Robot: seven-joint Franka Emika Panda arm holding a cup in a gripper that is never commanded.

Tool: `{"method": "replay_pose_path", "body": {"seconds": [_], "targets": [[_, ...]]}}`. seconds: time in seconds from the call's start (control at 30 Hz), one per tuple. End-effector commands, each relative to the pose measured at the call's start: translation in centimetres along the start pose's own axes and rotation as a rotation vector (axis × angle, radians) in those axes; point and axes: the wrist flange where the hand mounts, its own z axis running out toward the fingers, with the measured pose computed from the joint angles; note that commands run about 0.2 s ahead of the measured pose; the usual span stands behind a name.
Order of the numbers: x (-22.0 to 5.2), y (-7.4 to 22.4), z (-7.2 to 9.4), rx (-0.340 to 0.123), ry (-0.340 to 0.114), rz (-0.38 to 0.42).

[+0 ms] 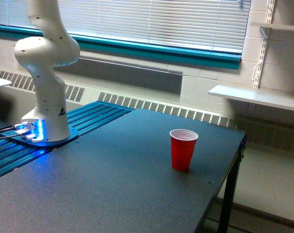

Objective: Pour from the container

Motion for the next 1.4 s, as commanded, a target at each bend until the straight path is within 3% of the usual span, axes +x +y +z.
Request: {"method": "replay_pose_path", "body": {"seconds": [0.03, 0.13, 0.37, 0.87, 1.13, 1.4], "targets": [[-2.9, 3.6, 3.8, -0.021, -0.129, 0.013], [-3.8, 4.8, 4.8, -0.012, -0.171, 0.059], [-6.5, 6.1, 5.4, 0.037, -0.261, 0.151], [-15.5, 9.1, 7.7, 0.103, -0.478, 0.338], [-18.6, 9.3, 7.6, 0.167, -0.537, 0.434], [-22.1, 11.4, 8.7, 0.184, -0.598, 0.555]]}}
